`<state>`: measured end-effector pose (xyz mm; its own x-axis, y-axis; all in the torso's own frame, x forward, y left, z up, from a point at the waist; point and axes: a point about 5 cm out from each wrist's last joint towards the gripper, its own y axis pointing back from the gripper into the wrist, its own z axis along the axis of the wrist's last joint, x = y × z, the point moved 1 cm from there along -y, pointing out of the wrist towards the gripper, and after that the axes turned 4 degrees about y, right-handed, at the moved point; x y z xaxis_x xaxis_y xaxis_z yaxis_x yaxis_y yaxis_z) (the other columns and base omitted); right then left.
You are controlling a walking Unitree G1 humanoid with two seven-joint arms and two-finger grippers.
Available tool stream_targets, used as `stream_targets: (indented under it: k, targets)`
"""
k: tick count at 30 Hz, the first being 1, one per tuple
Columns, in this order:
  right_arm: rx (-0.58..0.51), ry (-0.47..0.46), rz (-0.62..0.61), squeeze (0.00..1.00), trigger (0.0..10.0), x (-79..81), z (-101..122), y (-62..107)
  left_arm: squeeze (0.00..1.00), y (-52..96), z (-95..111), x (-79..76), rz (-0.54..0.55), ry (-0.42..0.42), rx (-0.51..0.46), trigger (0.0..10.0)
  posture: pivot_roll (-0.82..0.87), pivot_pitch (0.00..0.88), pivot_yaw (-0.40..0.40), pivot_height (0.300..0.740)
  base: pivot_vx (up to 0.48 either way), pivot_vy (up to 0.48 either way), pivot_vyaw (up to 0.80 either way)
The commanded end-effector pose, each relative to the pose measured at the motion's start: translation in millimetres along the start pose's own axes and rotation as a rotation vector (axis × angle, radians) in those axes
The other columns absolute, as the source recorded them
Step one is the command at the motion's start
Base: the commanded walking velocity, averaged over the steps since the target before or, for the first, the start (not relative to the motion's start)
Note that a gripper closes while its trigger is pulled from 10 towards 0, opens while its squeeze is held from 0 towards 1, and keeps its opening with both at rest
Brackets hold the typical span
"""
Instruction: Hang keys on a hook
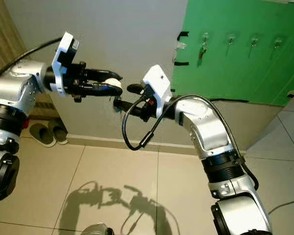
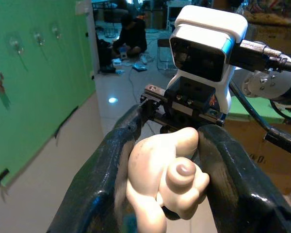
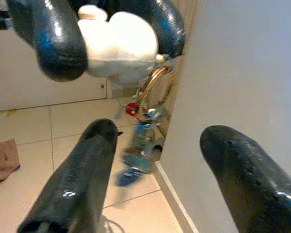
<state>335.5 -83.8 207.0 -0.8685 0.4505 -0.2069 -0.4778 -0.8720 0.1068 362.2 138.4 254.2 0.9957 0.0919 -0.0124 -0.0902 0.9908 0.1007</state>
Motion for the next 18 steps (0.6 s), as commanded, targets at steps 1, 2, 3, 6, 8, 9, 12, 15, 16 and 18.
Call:
stream_targets:
  k: [1,2,3,6,8,9,12,15,16,18]
  targets:
    - [-0.042,0.03,-0.015,1.0,10.0,0.1,7.9,2.0,0.0,-1.5,1.6,-2.0,0.002,-0.002,-0.033,10.0,0.01,0.0,0.004,0.74,0.0,0.0,0.0]
    - [-0.042,0.03,-0.015,1.0,10.0,0.1,7.9,2.0,0.0,-1.5,1.6,-2.0,0.002,-0.002,-0.033,10.0,0.01,0.0,0.004,0.74,0.0,0.0,0.0]
    - [-0.041,0.026,-0.011,1.0,10.0,3.0,6.2,3.1,0.0,-2.0,-6.4,-3.4,0.012,0.037,-0.051,10.0,0.01,0.0,0.004,0.74,0.0,0.0,0.0]
    - [-0.015,0.028,0.004,1.0,10.0,6.1,2.2,4.7,0.0,-1.1,-5.8,-2.8,0.021,0.066,-0.081,10.0,0.01,0.0,0.004,0.74,0.0,0.0,0.0]
    - [-0.003,0.028,0.013,1.0,10.0,7.1,0.3,5.3,0.0,-0.6,-3.8,-2.1,0.025,0.073,-0.092,10.0,0.01,0.0,0.004,0.74,0.0,0.0,0.0]
    - [0.006,0.029,0.02,1.0,10.0,7.9,-0.9,5.5,0.0,0.1,-1.4,-1.4,0.028,0.083,-0.105,10.0,0.01,0.0,0.006,0.74,0.0,0.0,0.0]
    - [0.018,0.024,0.036,0.73,10.0,9.4,-2.0,5.6,0.0,2.0,2.5,0.6,0.039,0.116,-0.131,10.0,0.01,0.0,0.008,0.74,0.0,0.0,0.0]
    - [0.012,0.024,0.065,0.0,10.0,13.6,0.1,6.1,0.0,6.5,3.0,5.4,0.075,0.181,-0.177,10.0,0.01,0.0,0.012,0.74,0.0,0.0,0.0]
    - [0.01,0.024,0.067,0.0,10.0,13.7,0.5,6.2,0.0,7.5,2.8,6.5,0.082,0.191,-0.184,10.0,0.01,0.0,0.012,0.74,0.0,0.0,0.0]
    - [0.009,0.025,0.069,0.0,10.0,13.7,1.1,6.5,0.0,8.5,2.6,7.4,0.091,0.196,-0.187,10.0,0.01,0.0,0.012,0.74,0.0,0.0,0.0]
